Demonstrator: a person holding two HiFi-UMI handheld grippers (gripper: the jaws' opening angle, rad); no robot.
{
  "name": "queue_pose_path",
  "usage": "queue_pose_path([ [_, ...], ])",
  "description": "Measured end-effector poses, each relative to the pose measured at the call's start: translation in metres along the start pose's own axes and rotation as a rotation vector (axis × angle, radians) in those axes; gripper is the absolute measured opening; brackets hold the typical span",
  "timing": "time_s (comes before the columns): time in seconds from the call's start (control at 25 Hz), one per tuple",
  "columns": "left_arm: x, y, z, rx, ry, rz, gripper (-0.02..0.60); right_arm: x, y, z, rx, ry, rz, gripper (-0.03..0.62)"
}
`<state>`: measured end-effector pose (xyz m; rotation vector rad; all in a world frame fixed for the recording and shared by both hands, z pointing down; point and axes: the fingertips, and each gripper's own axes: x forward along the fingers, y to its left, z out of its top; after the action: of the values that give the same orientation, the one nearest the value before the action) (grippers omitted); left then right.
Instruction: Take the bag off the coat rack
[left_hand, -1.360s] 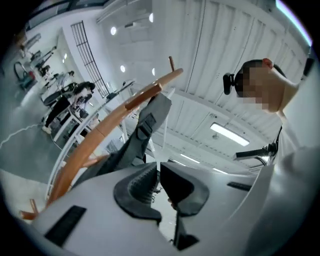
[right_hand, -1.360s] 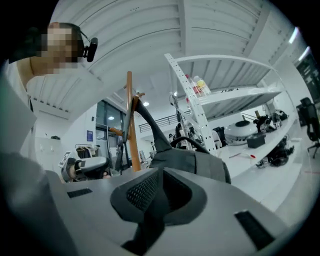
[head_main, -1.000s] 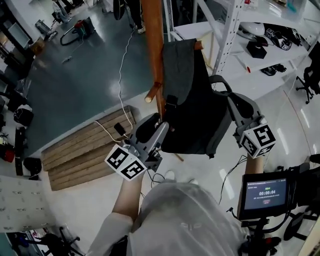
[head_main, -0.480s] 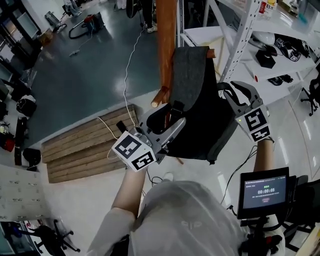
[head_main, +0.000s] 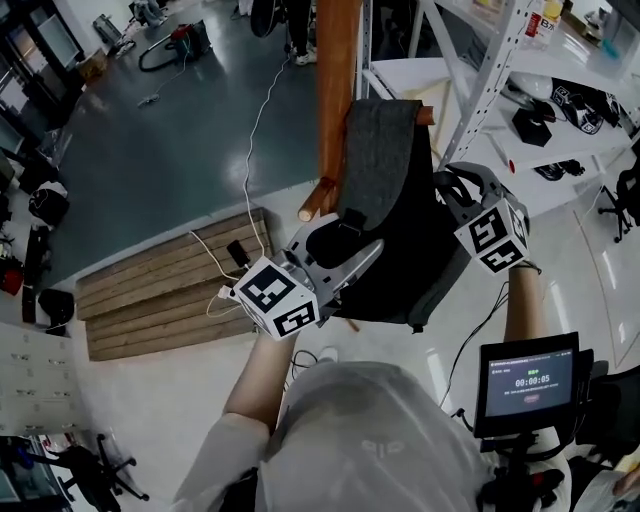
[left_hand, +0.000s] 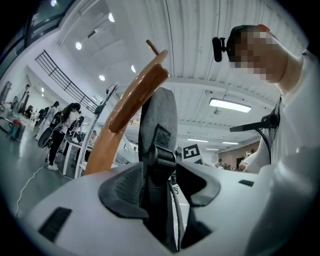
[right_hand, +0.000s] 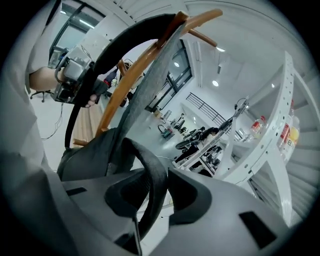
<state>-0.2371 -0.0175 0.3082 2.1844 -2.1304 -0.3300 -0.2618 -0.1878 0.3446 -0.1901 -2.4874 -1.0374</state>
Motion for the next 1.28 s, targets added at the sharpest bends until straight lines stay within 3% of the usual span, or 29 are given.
queue_pose_path([
  [0.28,0.000,-0.004,0.000,0.055,0.017,0.006,0.103,0.006,-0.001,0.004,0.124,-0.001,-0.039,0.046],
  [0.48,0.005,-0.004,-0.003,0.050,0.001,-0.019,0.095,0.009,0.001,0.002,0.239,-0.049,-0.048,0.034],
  [0.68,0.002,-0.003,0.003,0.044,-0.005,0.005,0.087,0.002,-0.005,0.010,0.324,-0.078,-0.104,0.032],
  [0.92,0.005,0.005,0.008,-0.010,-0.017,0.018,0.078,-0.003,-0.024,0.008,0.455,-0.115,-0.106,0.034],
  [1.28,0.011,-0.004,0.021,-0.075,-0.058,-0.018,0.069,-0.030,-0.054,0.002,0.470,-0.094,-0.197,0.034],
])
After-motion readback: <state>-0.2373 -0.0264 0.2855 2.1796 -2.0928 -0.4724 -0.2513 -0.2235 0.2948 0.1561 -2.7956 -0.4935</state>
